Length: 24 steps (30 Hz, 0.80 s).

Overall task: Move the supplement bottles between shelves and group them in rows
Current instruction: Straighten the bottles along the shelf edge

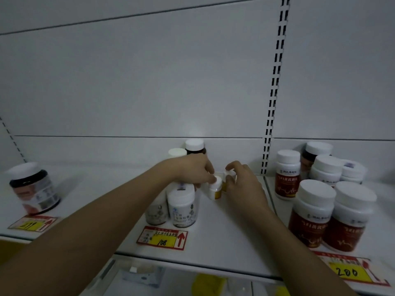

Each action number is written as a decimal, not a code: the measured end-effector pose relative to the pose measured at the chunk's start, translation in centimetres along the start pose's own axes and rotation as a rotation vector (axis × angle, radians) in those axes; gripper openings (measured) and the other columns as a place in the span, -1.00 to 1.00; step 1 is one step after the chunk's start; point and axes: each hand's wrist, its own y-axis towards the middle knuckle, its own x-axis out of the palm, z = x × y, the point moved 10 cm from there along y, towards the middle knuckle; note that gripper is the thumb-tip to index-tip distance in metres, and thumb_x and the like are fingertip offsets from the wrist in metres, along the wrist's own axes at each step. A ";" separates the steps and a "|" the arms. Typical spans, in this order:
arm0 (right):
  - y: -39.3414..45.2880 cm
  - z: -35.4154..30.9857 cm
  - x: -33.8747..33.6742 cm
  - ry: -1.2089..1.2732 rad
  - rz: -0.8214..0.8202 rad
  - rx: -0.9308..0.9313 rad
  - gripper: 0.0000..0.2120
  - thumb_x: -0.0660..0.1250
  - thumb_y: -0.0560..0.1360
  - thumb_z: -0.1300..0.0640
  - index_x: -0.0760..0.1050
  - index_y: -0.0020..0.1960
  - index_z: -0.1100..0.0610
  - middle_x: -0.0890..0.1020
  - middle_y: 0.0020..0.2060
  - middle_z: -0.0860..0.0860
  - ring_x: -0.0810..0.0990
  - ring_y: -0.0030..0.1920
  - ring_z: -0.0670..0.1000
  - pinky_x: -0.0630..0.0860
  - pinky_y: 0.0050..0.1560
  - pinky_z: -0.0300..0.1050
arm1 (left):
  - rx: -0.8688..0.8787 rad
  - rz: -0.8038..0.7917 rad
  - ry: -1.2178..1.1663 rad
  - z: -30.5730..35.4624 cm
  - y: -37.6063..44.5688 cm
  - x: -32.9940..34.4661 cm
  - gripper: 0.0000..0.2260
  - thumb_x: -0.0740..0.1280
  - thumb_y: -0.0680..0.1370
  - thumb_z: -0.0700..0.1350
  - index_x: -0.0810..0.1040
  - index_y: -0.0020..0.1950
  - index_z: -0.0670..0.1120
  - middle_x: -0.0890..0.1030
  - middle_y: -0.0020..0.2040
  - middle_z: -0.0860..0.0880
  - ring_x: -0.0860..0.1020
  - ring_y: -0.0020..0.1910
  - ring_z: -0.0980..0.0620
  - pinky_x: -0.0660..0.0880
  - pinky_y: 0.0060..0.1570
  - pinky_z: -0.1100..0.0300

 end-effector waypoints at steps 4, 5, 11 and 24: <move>-0.2 -0.4 -0.4 0.015 -0.009 -0.026 -0.82 0.15 0.61 0.11 0.38 0.20 -0.03 0.49 0.15 -0.02 0.50 -0.06 -0.02 0.49 -0.03 -0.01 | 0.030 -0.033 -0.145 1.0 -0.3 0.6 -0.55 0.40 0.53 -0.05 0.45 0.38 -0.16 0.63 0.14 -0.12 0.68 -0.07 -0.04 0.65 -0.06 0.09; -0.3 -0.6 -0.5 -0.007 -0.015 -0.031 -0.81 0.15 0.62 0.12 0.38 0.21 -0.02 0.49 0.15 -0.01 0.49 -0.06 -0.02 0.49 -0.03 -0.01 | 0.036 -0.024 -0.167 1.2 -0.3 0.7 -0.60 0.39 0.54 -0.06 0.49 0.34 -0.16 0.64 0.12 -0.14 0.68 -0.07 -0.06 0.65 -0.07 0.09; -1.3 -1.8 -1.3 -0.135 -0.065 -0.019 -0.76 0.21 0.58 0.19 0.38 0.23 0.00 0.49 0.12 0.01 0.52 -0.08 -0.02 0.54 -0.08 -0.05 | 0.043 0.030 -0.104 2.1 -1.0 0.9 -0.63 0.50 0.45 -0.11 0.56 0.23 -0.14 0.65 0.03 -0.14 0.66 -0.19 -0.04 0.64 -0.14 0.15; -10.4 -9.9 -13.5 0.190 0.081 -0.075 -0.82 0.25 0.61 0.14 0.53 0.15 -0.06 0.63 -0.01 -0.10 0.61 -0.11 -0.09 0.57 -0.29 -0.28 | 0.438 0.259 -0.387 5.8 -13.8 -8.8 -0.77 0.48 0.47 -0.12 0.65 0.11 -0.02 0.66 -0.07 0.08 0.66 -0.19 0.18 0.51 -0.34 0.45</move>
